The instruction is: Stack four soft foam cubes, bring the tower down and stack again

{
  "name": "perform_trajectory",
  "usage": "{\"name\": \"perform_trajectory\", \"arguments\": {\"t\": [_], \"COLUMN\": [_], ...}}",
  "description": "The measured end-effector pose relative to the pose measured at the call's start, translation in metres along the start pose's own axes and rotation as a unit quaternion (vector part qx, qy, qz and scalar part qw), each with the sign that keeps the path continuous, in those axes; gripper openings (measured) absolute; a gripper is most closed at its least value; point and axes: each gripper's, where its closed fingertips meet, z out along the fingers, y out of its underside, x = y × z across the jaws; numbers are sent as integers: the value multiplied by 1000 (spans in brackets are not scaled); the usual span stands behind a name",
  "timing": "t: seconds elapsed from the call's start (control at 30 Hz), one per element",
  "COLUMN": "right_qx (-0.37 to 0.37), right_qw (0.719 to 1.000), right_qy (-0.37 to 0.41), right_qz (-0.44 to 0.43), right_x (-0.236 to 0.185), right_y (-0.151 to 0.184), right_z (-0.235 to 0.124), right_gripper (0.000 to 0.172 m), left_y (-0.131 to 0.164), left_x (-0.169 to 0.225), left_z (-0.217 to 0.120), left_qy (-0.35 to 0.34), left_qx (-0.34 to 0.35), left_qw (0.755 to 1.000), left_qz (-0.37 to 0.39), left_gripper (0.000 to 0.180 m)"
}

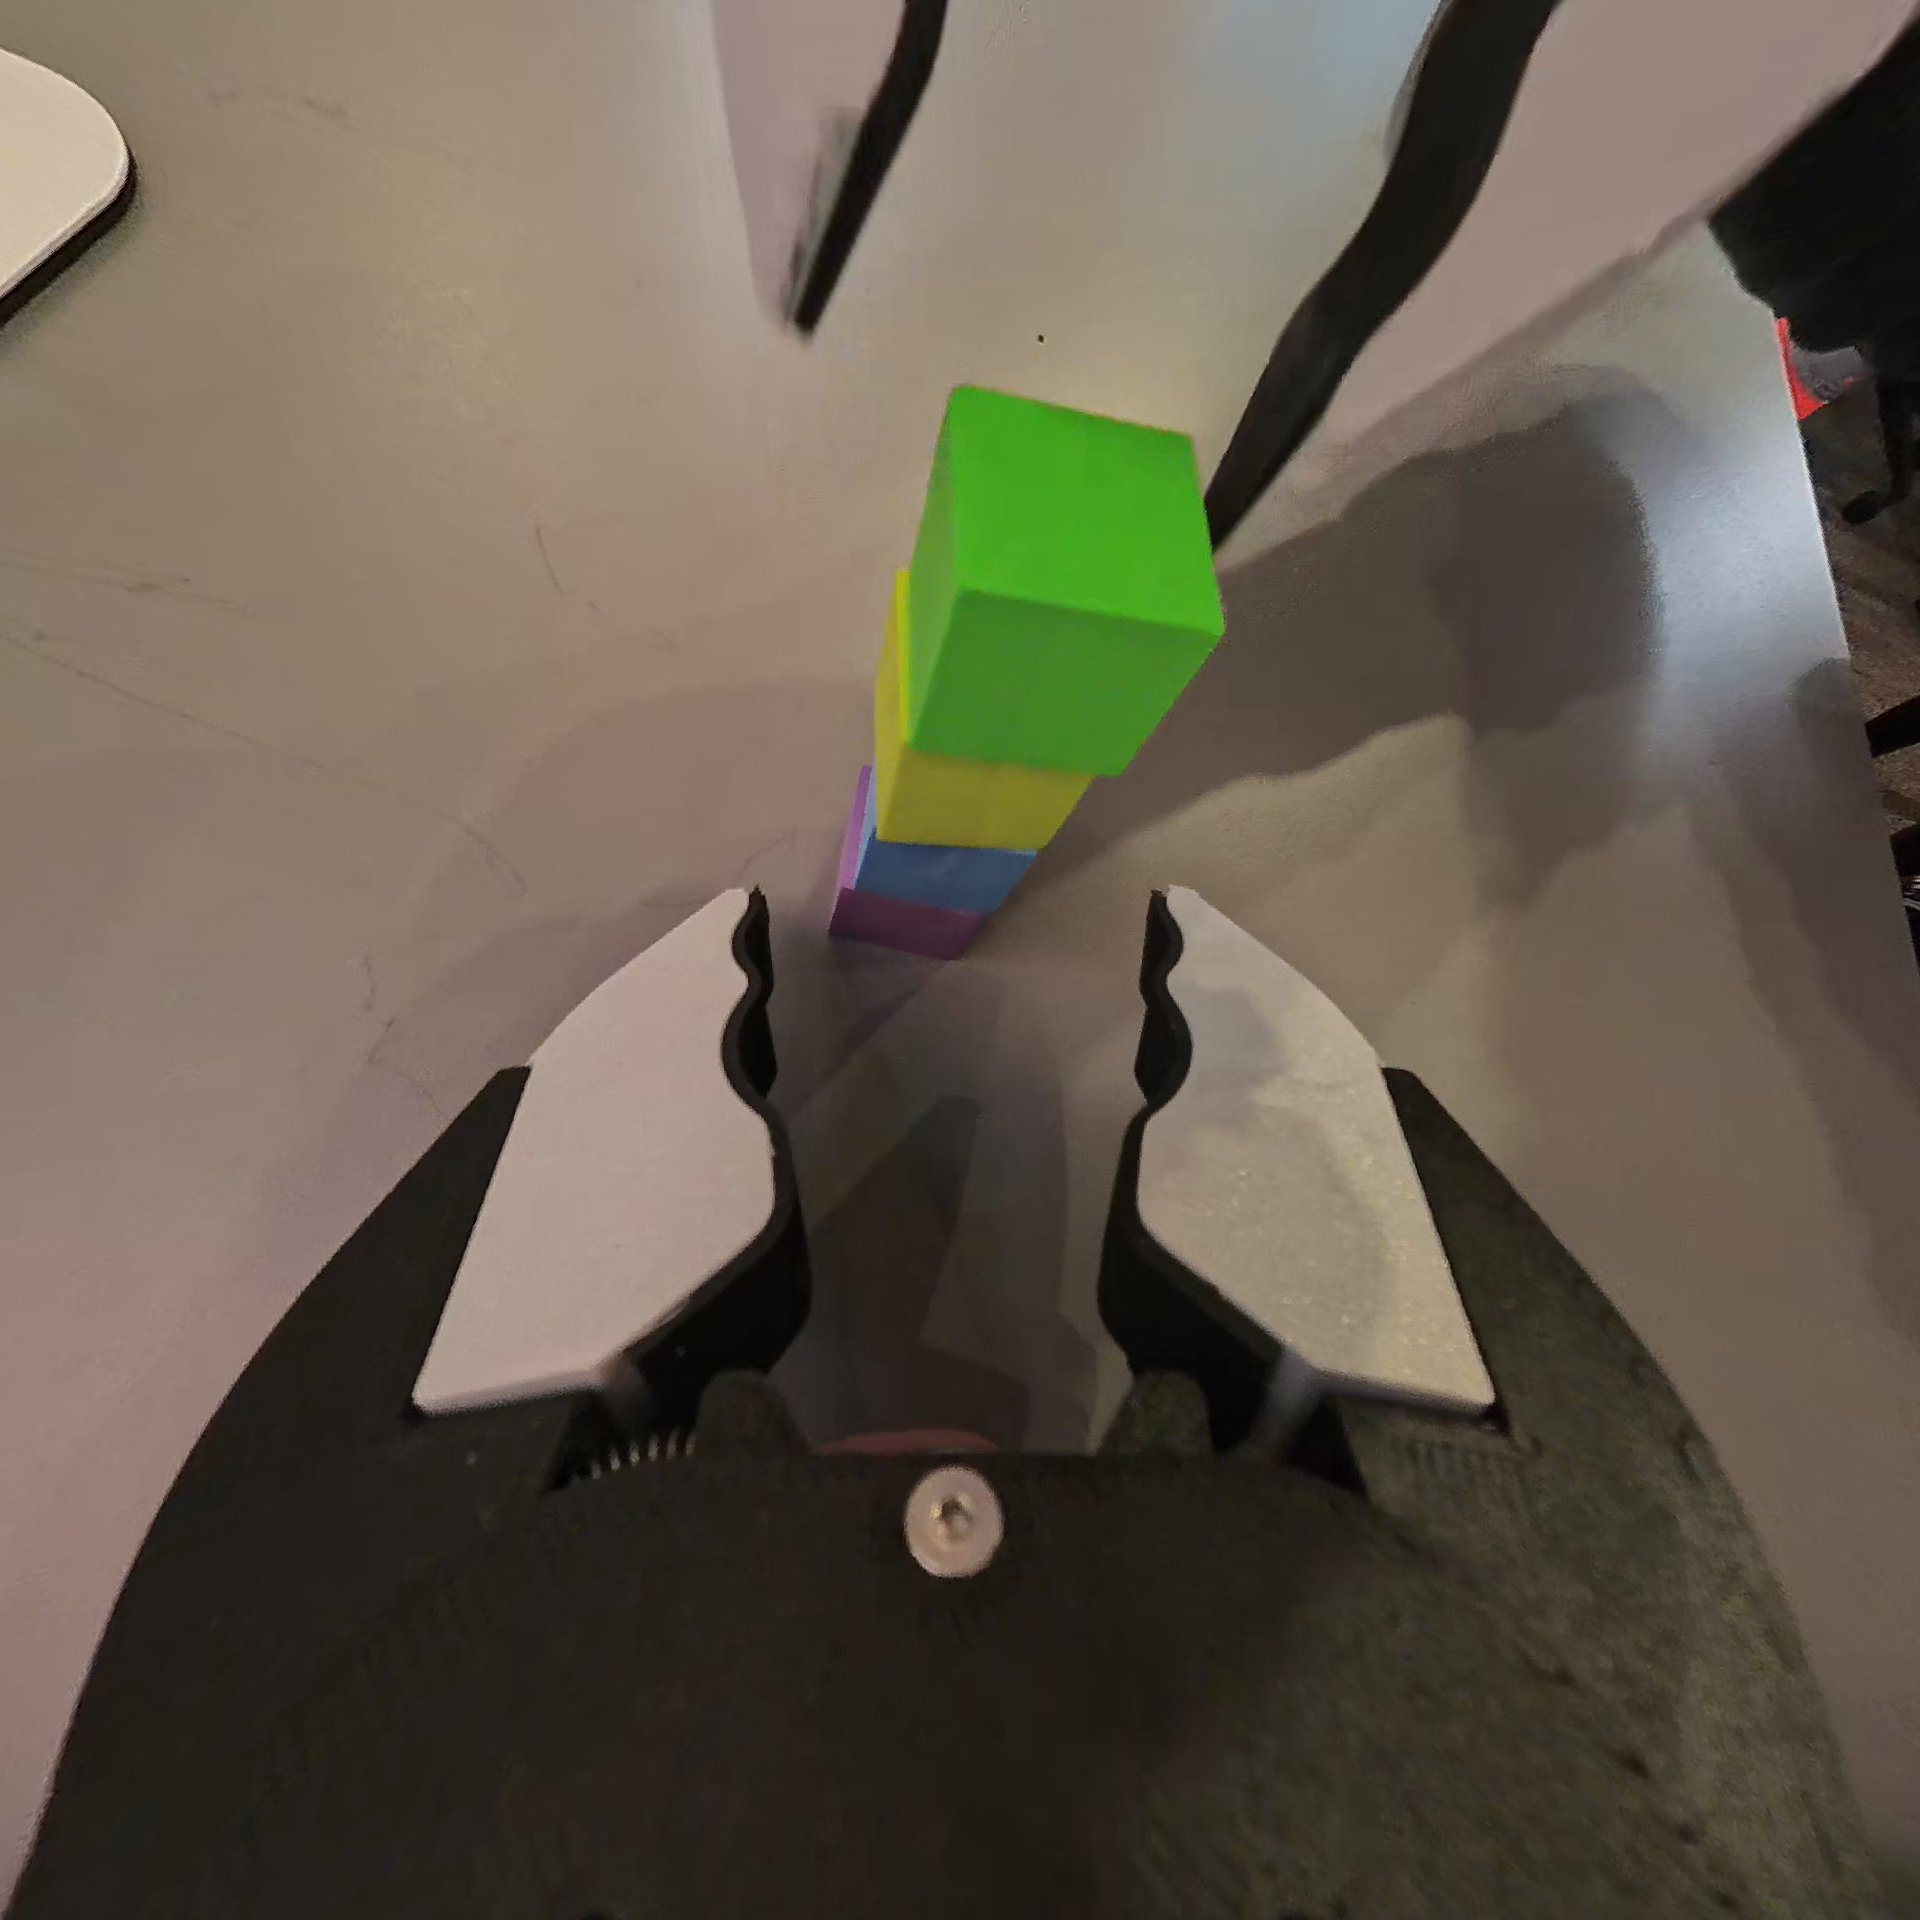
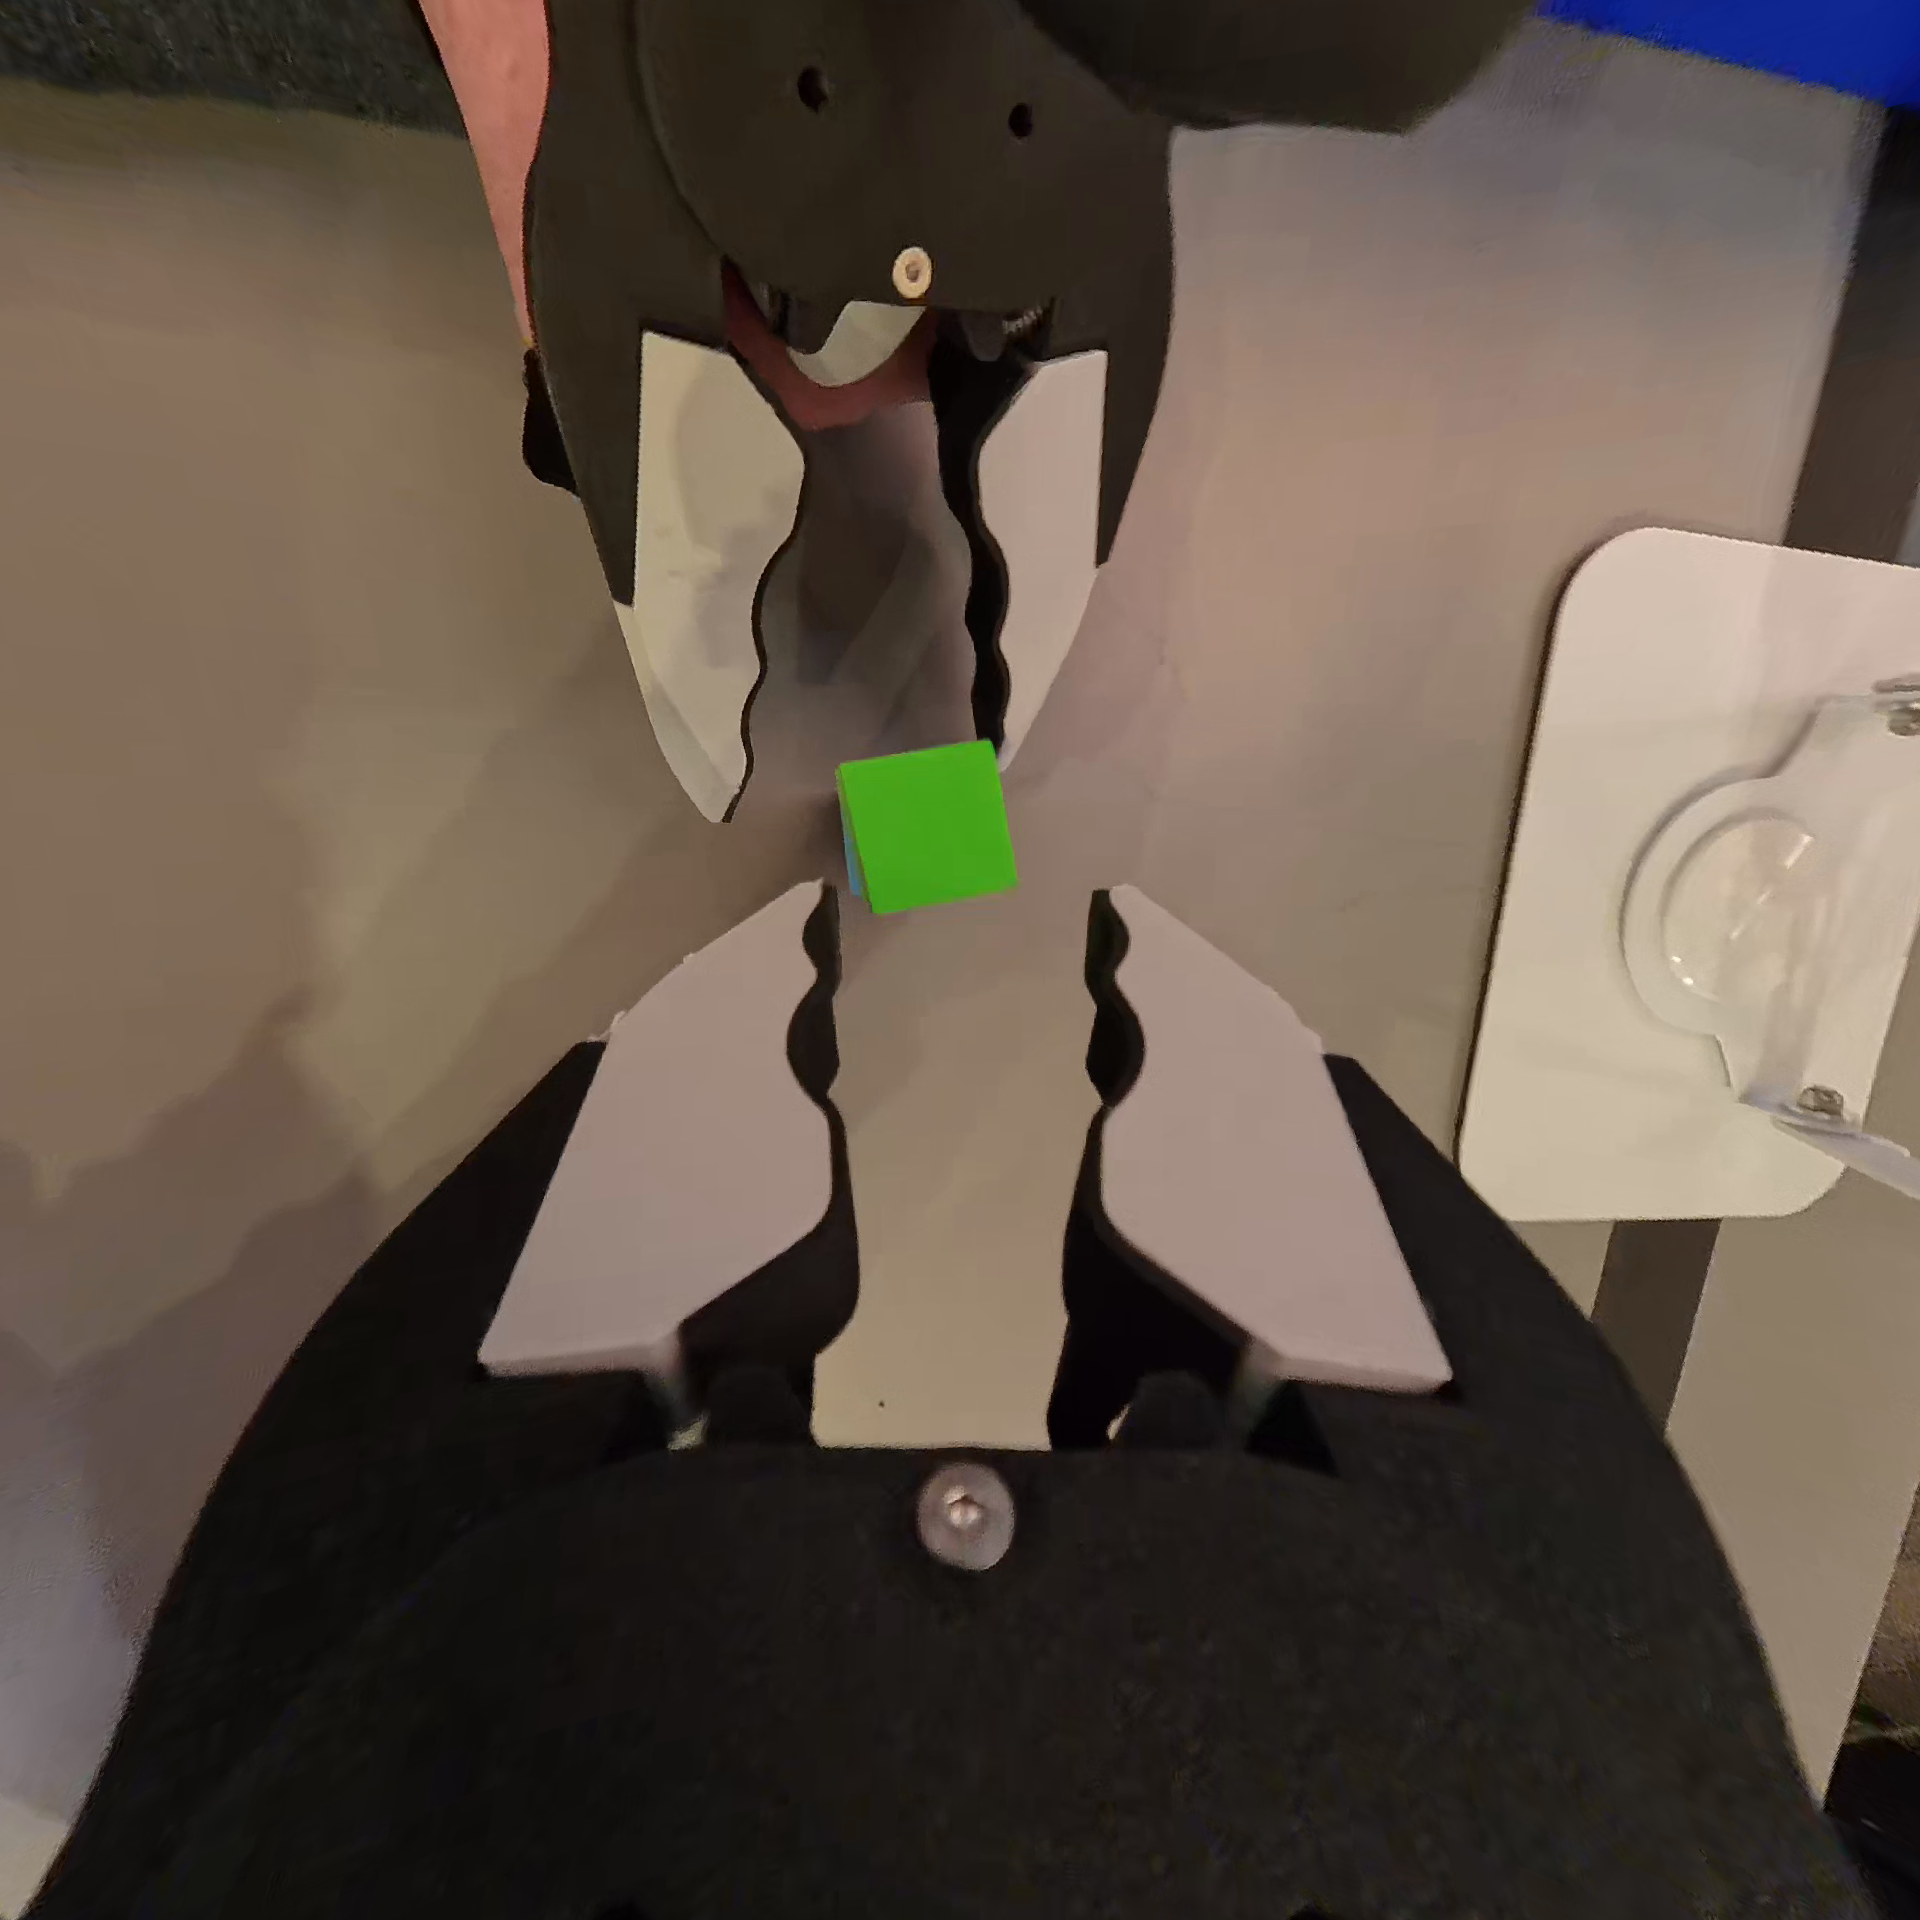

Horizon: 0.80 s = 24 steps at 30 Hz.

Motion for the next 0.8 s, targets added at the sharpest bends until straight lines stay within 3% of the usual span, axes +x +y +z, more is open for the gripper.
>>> {"name": "perform_trajectory", "arguments": {"t": [0.03,0.2,0.43,0.53,0.63,0.8], "right_qx": [12,79,220,225,176,206], "right_qw": [1000,992,946,930,929,903], "right_qy": [8,56,113,167,227,237], "right_qz": [8,81,210,236,232,293], "right_x": [2,12,16,25,44,60], "right_y": [1,33,108,144,172,194], "right_z": [-6,-25,-11,2,-1,-9], "right_gripper": [45,39,1,0,0,0], "left_y": [0,0,-2,-4,-2,-6], "left_x": [0,0,0,-1,0,-3], "left_z": [0,0,-2,-4,-2,-10], "left_qy": [0,0,5,6,1,-10], "left_qx": [0,1,10,20,10,38], "left_qw": [1000,1000,1000,1000,1000,999], "left_qz": [0,0,-4,-10,-5,-12], "left_gripper": [68,68,68,68,70,70]}}
